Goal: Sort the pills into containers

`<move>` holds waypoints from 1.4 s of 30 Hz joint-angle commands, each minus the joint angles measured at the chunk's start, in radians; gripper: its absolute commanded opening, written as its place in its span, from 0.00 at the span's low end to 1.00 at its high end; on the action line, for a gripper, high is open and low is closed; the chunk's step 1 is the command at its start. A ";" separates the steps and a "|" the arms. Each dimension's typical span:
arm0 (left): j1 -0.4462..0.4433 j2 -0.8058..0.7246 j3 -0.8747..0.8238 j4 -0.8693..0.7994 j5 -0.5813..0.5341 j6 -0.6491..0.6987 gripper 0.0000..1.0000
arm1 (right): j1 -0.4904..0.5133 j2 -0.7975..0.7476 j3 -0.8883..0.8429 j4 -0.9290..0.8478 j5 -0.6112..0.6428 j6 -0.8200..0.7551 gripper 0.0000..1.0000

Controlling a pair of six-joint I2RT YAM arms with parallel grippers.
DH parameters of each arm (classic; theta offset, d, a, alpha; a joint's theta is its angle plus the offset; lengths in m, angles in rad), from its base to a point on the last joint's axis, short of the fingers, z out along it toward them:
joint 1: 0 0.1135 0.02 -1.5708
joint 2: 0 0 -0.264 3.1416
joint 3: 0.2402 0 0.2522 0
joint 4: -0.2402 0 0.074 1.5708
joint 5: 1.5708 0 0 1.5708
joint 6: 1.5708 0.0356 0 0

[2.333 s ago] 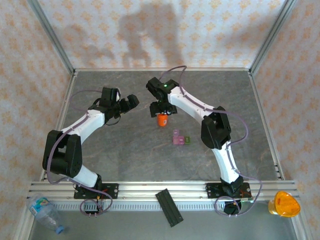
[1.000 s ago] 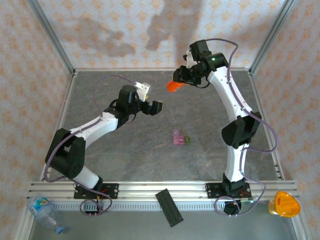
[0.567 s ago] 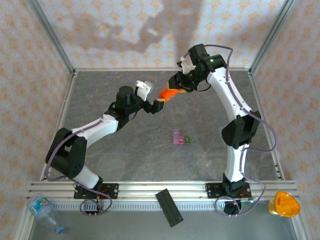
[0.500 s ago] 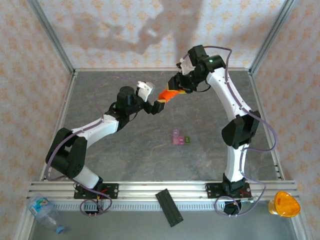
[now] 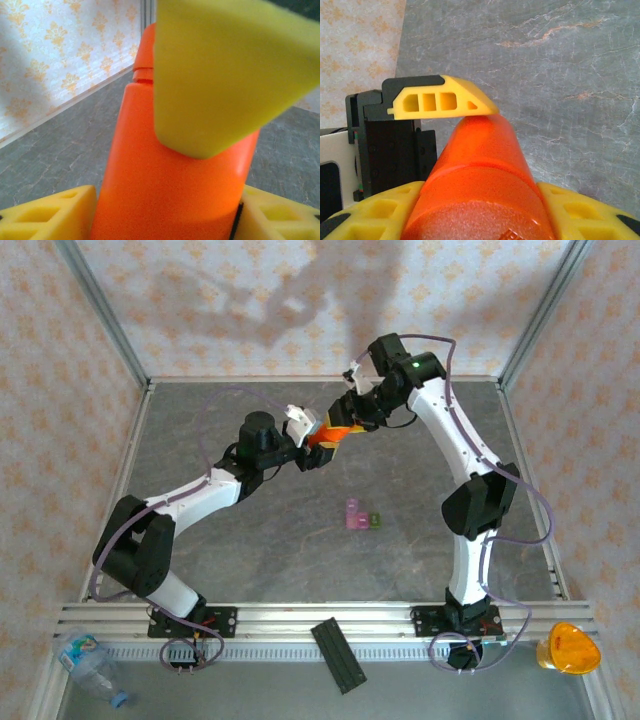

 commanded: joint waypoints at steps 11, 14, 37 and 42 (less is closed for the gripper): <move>-0.010 -0.005 0.029 -0.008 0.042 -0.048 0.70 | 0.002 -0.056 -0.031 0.050 -0.089 0.009 0.25; -0.011 0.004 0.036 -0.008 0.047 -0.053 0.70 | 0.000 -0.051 -0.030 0.054 -0.090 0.012 0.25; -0.010 0.051 0.063 -0.027 0.103 -0.096 0.41 | -0.025 -0.062 -0.075 0.128 -0.156 0.065 0.22; -0.010 0.041 0.047 -0.010 0.074 -0.116 0.68 | -0.028 -0.062 -0.079 0.145 -0.170 0.081 0.22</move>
